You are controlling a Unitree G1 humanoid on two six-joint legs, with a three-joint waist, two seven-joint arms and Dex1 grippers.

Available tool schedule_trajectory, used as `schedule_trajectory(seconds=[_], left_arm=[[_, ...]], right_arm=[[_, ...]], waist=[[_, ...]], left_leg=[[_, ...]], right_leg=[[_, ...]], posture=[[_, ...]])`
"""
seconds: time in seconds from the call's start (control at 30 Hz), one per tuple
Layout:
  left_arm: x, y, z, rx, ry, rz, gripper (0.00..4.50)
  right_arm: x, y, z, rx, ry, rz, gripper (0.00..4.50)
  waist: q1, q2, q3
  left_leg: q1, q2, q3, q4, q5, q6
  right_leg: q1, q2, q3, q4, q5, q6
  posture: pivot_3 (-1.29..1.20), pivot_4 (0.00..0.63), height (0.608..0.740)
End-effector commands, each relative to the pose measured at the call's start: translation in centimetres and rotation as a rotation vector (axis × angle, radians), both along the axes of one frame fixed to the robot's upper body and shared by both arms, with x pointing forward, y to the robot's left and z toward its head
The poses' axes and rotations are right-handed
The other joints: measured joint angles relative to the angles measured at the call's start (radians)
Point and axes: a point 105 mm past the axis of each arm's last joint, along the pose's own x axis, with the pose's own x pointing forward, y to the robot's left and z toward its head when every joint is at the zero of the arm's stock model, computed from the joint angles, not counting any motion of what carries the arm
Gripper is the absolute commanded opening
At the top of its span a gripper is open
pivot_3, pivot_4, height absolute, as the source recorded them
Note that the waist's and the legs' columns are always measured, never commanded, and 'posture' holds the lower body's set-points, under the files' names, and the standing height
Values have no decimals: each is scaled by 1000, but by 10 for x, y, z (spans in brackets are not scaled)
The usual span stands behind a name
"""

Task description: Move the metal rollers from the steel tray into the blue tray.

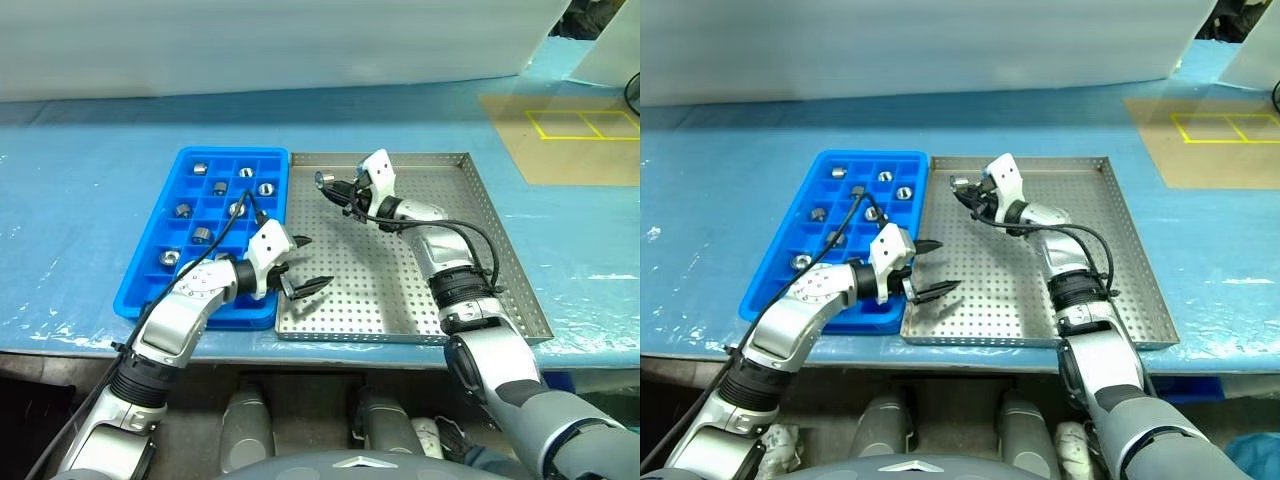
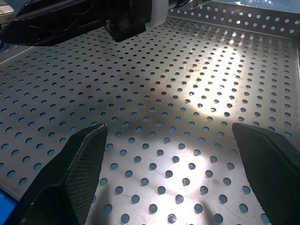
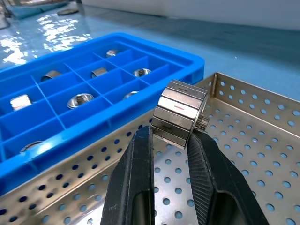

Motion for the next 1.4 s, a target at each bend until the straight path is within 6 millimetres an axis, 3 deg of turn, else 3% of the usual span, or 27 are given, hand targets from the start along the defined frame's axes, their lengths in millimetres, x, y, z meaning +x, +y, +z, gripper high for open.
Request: schedule_trajectory(seconds=[0.03, 0.37, 0.57, 0.8, 0.97, 1.1, 1.4], left_arm=[[-2, 4, 13, -23, -48, 25, 4500], [-26, 21, 28, -39, -54, 147, 4500], [-48, 29, 39, -105, -38, 223, 4500], [-74, 40, 36, -88, 1, 291, 4500], [-89, 46, 29, -75, 44, 328, 4500], [-100, 48, 21, -72, 107, 324, 4500], [-101, 52, 13, -46, 139, 330, 4500]], right_arm=[[-15, 8, 30, 33, -74, 100, 589], [-42, 16, 24, -100, -24, 351, 589], [-41, 36, 25, -129, -35, 448, 589], [-47, 57, 20, -164, -36, 561, 589], [-64, 61, 4, -228, 27, 694, 589], [-76, 53, -20, -350, 84, 781, 589], [-87, 40, -50, -495, 124, 830, 589]], waist=[[0, 0, 0], [33, 0, 0], [70, 0, 1], [121, 0, 1], [158, 0, 1], [176, 0, 1], [219, 1, 1]], left_leg=[[0, 0, 0, 0, 0, 0], [-2, 0, -2, -2, 0, 0], [-5, 0, -3, -2, 0, -1], [-10, 1, -6, -2, 0, 0], [-12, 1, -6, -2, 0, 0], [-12, 1, -7, -3, 0, 0], [-11, 0, -7, -3, 0, 0]], right_leg=[[0, 0, 0, 0, 0, 0], [0, 0, -3, -3, 0, 0], [-1, -1, -5, -4, 0, 0], [-3, -1, -8, -6, 0, 0], [-3, -1, -8, -8, 0, 0], [-3, -1, -8, -8, 0, 1], [-3, -1, -7, -9, -1, 1]], posture=[[2, 150, 740], [241, 150, 740], [372, 150, 740], [464, 150, 740], [501, 150, 740], [517, 150, 740], [501, 150, 740]])
